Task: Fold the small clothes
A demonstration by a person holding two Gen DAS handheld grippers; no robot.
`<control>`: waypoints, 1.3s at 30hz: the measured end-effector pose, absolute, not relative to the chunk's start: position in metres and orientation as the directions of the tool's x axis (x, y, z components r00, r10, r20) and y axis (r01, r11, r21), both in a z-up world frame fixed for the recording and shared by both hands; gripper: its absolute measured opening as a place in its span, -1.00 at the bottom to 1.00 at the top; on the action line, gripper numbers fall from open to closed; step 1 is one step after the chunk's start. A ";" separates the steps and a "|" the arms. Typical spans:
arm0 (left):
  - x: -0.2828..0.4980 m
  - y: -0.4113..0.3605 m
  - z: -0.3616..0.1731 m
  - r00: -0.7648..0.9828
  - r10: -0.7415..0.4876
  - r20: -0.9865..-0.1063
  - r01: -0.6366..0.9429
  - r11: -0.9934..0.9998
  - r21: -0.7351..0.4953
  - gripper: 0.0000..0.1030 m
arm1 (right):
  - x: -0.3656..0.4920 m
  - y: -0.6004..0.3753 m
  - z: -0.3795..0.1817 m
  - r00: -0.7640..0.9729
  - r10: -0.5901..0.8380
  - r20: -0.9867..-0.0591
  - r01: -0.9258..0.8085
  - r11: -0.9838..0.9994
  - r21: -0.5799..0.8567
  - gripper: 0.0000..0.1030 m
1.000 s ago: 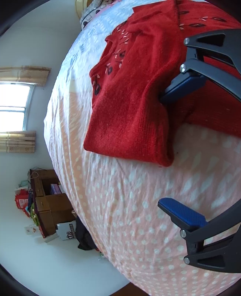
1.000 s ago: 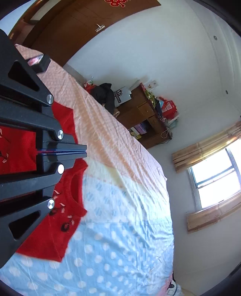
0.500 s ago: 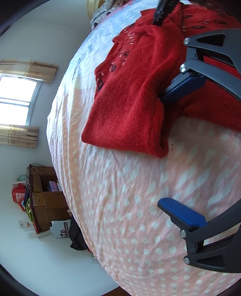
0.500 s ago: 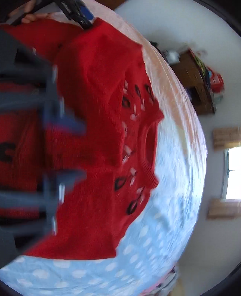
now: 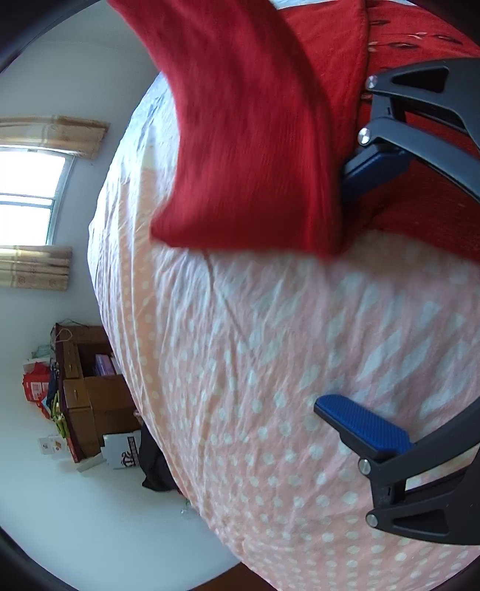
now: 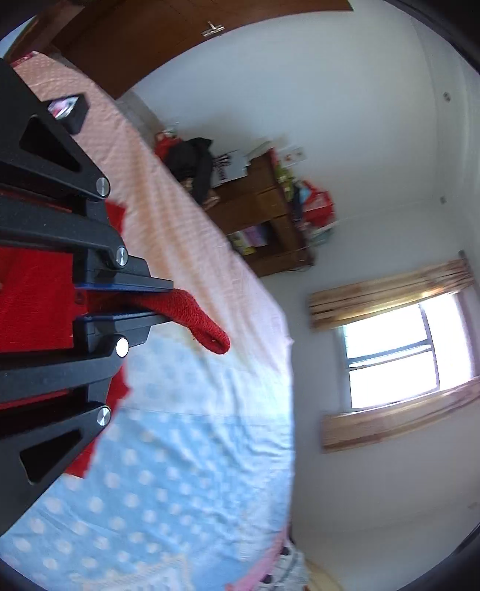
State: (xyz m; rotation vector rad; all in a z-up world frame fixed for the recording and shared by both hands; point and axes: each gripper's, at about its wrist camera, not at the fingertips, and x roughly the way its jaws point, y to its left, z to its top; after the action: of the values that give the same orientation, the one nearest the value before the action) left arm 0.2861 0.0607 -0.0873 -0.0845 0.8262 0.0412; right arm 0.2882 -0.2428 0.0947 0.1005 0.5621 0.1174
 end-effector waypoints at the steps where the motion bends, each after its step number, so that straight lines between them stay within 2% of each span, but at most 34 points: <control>1: 0.288 0.062 -0.088 0.676 0.010 -0.737 -0.082 0.995 -0.062 1.00 | 0.287 -0.242 0.103 0.850 0.142 -0.506 -0.091 0.988 0.125 -0.84; 7: 0.290 0.063 -0.092 0.665 0.066 -0.744 -0.131 0.991 -0.029 1.00 | 0.276 -0.252 0.114 0.878 0.060 -0.474 -0.047 0.998 0.040 -0.84; 21: 0.281 0.064 -0.092 0.675 0.054 -0.736 -0.120 0.992 -0.037 1.00 | 0.250 -0.356 0.010 0.753 -0.125 -0.647 0.212 0.975 0.059 -0.84; 26: 0.280 0.057 -0.092 0.675 0.067 -0.735 -0.111 0.994 -0.012 1.00 | 0.227 -0.372 -0.011 0.734 -0.160 -0.661 0.261 0.964 0.057 -0.84; 34: 0.282 0.059 -0.092 0.675 0.061 -0.735 -0.106 0.994 -0.015 1.00 | 0.223 -0.382 -0.087 0.606 -0.207 -0.768 0.298 0.954 -0.022 -0.84; 38: 0.274 0.061 -0.089 0.663 0.032 -0.748 -0.077 0.997 -0.026 1.00 | 0.215 -0.383 -0.090 0.616 -0.203 -0.762 0.281 0.959 -0.028 -0.72; 39: 0.271 0.061 -0.088 0.659 0.030 -0.752 -0.071 0.997 -0.022 1.00 | 0.213 -0.383 -0.089 0.605 -0.205 -0.769 0.275 0.961 -0.039 -0.54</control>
State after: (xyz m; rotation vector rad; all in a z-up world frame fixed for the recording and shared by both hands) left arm 0.2707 0.0611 -0.0883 -0.0506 0.8495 0.0574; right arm 0.2133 -0.3829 -0.0892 0.0859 0.8783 -0.2779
